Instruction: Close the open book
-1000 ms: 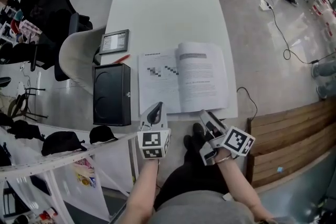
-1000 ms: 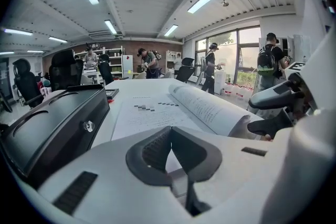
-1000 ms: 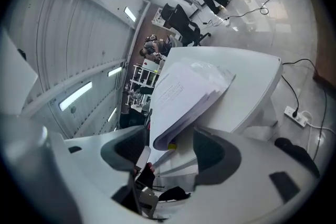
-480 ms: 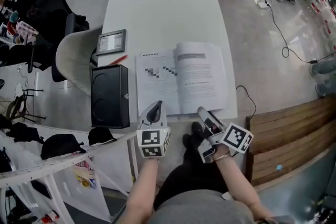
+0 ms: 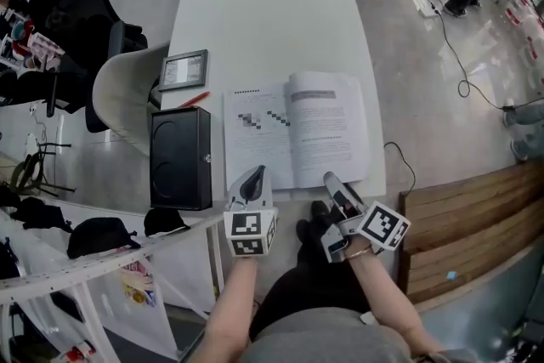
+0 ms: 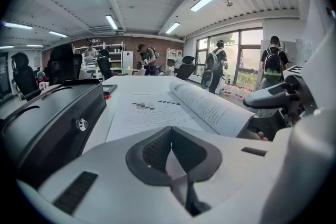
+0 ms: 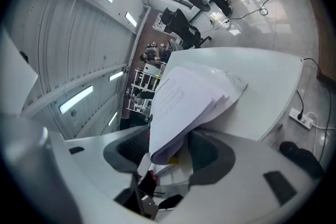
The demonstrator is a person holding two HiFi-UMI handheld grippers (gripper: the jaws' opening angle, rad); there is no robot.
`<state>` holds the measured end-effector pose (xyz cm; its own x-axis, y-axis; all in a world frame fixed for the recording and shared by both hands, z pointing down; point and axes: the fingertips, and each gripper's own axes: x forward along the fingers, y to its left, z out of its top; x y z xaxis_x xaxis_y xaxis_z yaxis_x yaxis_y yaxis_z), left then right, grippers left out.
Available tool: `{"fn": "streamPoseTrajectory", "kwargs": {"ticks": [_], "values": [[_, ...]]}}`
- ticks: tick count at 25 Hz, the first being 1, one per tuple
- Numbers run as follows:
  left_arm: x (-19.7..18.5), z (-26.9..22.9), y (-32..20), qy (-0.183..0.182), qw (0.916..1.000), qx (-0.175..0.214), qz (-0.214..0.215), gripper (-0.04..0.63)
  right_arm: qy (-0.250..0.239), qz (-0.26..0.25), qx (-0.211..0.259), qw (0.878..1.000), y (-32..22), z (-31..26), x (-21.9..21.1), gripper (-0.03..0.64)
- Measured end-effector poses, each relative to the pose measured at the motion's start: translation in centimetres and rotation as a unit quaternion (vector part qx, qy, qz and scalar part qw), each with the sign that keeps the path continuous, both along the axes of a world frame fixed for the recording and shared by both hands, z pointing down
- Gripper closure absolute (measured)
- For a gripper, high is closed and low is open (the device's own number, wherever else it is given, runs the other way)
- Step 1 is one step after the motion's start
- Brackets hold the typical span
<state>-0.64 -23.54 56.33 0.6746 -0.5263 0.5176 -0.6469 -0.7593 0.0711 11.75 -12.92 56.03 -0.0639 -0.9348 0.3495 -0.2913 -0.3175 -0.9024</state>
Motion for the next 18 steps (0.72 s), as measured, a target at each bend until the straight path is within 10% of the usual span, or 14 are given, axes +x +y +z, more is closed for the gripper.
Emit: {"fn": "streamPoseTrajectory", "kwargs": {"ticks": [18], "values": [[0.2,0.2,-0.1,-0.007,1.0000,0.002,-0.006,0.589,0.172,-0.070,0.014,0.982,-0.8,-3.1,-1.0,0.565]]}}
